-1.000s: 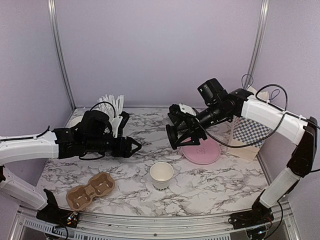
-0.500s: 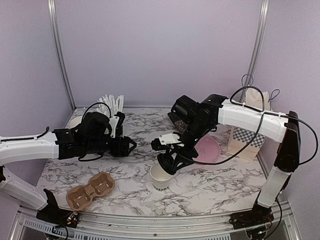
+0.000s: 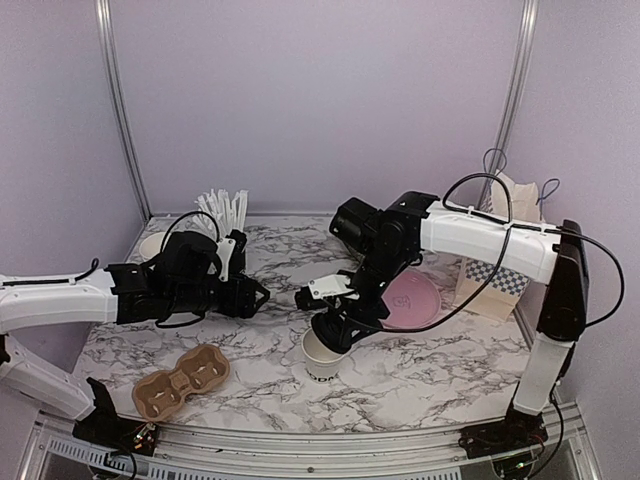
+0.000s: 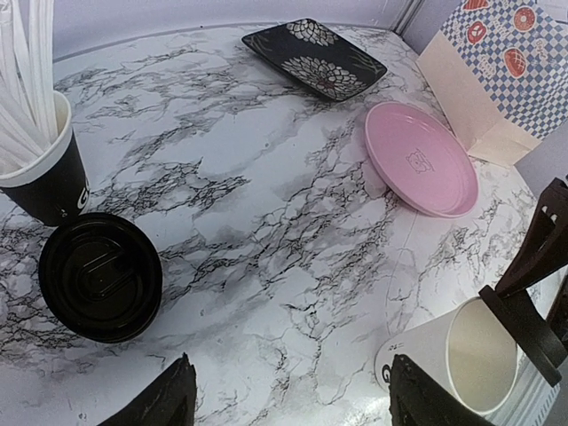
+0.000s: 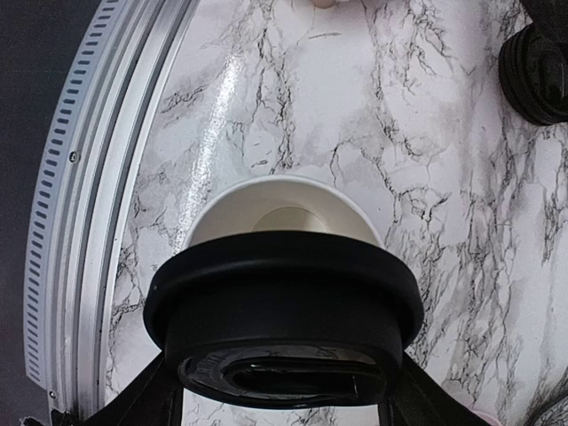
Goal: Pack the takeout coffee
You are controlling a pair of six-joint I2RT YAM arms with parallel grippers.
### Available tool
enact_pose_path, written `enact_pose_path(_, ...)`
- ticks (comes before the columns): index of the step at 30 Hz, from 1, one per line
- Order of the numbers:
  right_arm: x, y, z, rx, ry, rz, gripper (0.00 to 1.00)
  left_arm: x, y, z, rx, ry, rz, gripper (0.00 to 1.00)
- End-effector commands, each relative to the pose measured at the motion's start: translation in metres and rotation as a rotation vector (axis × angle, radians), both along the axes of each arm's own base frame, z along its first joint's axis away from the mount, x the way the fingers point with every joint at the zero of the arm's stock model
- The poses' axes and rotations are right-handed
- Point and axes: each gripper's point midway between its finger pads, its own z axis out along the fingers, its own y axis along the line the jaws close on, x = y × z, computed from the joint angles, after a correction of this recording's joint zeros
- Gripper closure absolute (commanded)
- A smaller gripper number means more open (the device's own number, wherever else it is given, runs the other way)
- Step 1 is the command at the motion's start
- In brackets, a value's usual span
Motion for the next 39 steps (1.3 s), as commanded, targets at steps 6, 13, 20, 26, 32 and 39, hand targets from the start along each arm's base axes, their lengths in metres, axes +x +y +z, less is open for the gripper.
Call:
enact_pose_path(6, 0.002, 0.012, 0.005, -0.006, -0.009, -0.011, 0.32, 0.004, 0.008, 0.008, -0.032, -0.032, 0.031, 0.24)
enact_pose_path(13, -0.003, 0.014, -0.005, -0.041, -0.011, -0.004, 0.26, 0.004, 0.013, 0.005, -0.028, -0.031, 0.05, 0.24)
enact_pose_path(20, -0.001, 0.016, -0.005, -0.039, -0.018, -0.015, 0.13, 0.004, 0.017, 0.0, -0.024, -0.019, 0.07, 0.24)
enact_pose_path(26, 0.001, 0.018, 0.018, 0.011, -0.051, -0.029, 0.03, 0.001, 0.012, -0.005, -0.043, 0.039, 0.067, 0.23)
enact_pose_path(32, 0.02, 0.004, 0.047, 0.083, -0.061, -0.136, 0.02, -0.025, -0.022, 0.008, -0.201, 0.21, -0.068, 0.23)
enact_pose_path(39, 0.049, -0.028, 0.031, 0.175, 0.241, -0.407, 0.16, -0.054, -0.061, 0.004, -0.294, 0.364, -0.213, 0.21)
